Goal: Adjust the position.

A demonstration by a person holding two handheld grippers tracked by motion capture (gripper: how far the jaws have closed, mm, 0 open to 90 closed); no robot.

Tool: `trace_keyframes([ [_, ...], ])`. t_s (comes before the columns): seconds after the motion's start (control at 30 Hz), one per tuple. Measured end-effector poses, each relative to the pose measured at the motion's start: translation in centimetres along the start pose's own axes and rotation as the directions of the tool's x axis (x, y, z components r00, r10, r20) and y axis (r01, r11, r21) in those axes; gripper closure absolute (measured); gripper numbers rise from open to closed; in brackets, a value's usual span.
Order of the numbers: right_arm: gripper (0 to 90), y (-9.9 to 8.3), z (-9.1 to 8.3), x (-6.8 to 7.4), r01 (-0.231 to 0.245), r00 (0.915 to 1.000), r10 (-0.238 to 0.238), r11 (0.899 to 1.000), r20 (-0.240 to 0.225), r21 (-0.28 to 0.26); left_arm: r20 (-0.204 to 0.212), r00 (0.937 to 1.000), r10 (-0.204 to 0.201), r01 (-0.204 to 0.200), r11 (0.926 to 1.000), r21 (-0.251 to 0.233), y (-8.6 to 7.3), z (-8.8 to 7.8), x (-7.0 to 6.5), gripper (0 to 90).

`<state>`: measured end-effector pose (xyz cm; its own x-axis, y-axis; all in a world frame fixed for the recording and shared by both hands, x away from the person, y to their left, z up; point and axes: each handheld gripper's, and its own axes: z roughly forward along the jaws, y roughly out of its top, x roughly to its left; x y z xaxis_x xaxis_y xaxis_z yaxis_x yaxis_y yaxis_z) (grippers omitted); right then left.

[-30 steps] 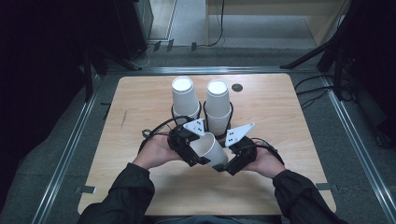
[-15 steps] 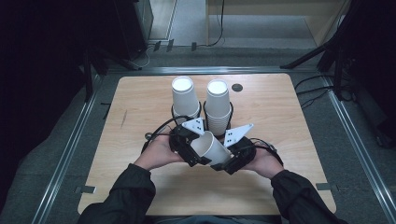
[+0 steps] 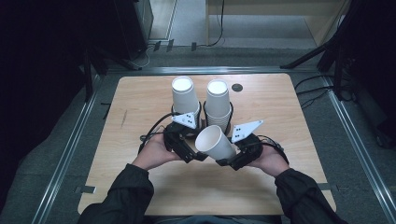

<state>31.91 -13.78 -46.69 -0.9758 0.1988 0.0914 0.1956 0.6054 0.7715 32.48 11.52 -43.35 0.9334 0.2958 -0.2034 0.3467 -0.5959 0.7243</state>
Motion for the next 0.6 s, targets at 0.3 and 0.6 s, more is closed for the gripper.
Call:
trace_keyframes([
  [0.3, 22.7, -0.3, -1.2, -0.4, -0.028, 0.9994, 0.029, 0.998, 0.021, -0.048, 0.004, 0.9999, -0.011, 0.011, 0.9984, -0.055, -1.0, -0.8, 0.2, 5.6],
  [0.6, 22.7, -0.4, -1.2, -0.5, -0.031, 0.9994, 0.032, 0.997, 0.016, -0.075, 0.027, 0.9994, -0.021, 0.025, 0.9912, -0.13, -1.0, -0.1, 0.0, 5.7],
])
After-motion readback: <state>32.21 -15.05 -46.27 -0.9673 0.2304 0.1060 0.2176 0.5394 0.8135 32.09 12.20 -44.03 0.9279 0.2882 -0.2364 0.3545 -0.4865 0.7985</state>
